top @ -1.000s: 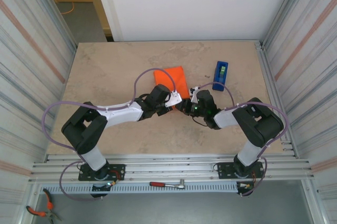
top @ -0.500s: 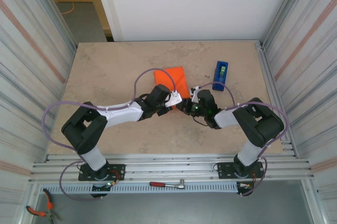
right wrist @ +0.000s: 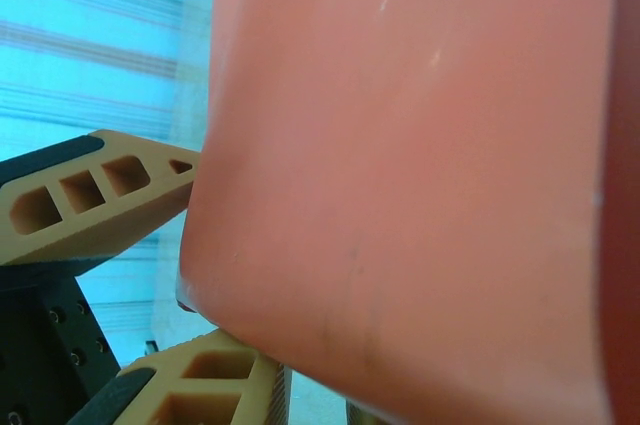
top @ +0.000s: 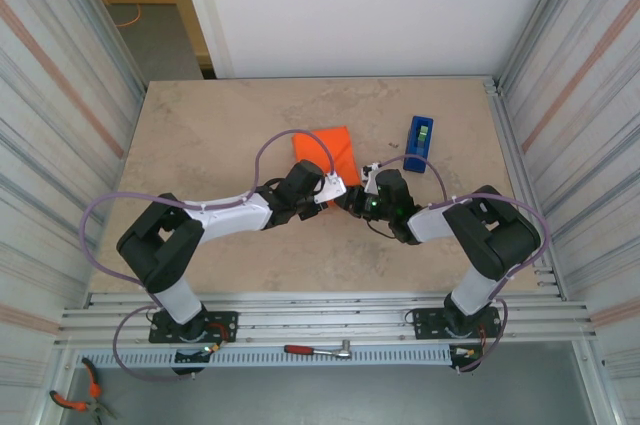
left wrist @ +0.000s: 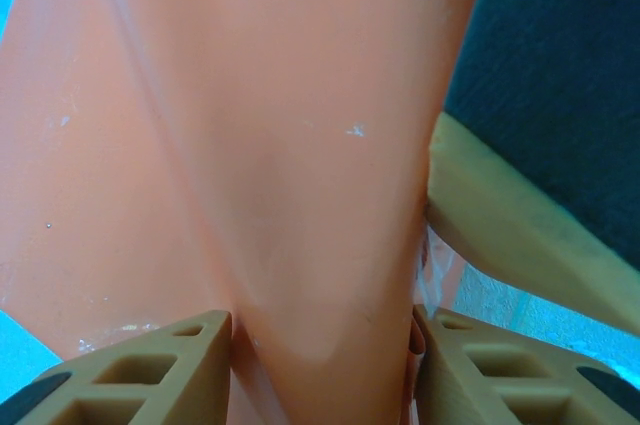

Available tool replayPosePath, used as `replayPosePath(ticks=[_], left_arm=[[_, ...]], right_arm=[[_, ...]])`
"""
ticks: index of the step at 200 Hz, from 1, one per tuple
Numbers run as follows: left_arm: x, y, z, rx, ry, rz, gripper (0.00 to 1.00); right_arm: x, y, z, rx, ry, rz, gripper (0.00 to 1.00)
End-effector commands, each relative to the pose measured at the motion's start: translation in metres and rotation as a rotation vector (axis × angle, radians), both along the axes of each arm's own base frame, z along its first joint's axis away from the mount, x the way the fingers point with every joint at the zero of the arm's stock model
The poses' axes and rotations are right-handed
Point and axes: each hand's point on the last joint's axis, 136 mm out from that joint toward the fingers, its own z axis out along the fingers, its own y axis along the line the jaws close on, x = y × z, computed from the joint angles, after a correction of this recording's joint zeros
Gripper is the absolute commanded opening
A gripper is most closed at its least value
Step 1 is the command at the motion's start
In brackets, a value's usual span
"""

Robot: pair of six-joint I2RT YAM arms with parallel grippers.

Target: Wrap the gift box in paper

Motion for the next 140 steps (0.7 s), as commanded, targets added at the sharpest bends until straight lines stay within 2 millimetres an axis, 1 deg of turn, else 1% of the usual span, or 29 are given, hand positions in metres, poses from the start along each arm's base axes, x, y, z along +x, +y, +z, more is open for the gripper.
replayPosePath(ticks=[1, 140], left_arm=[[-0.0193, 0.0027, -0.0279, 0.061, 0.1, -0.036, 0.47], [-0.0186, 0.0019, -0.0281, 0.062, 0.1, -0.035, 0.46]], right_arm=[[0.0056, -0.0019, 0.0134, 0.021, -0.032, -0.016, 0.21], [0.0051, -0.0041, 0.0123, 0.019, -0.029, -0.019, 0.21]])
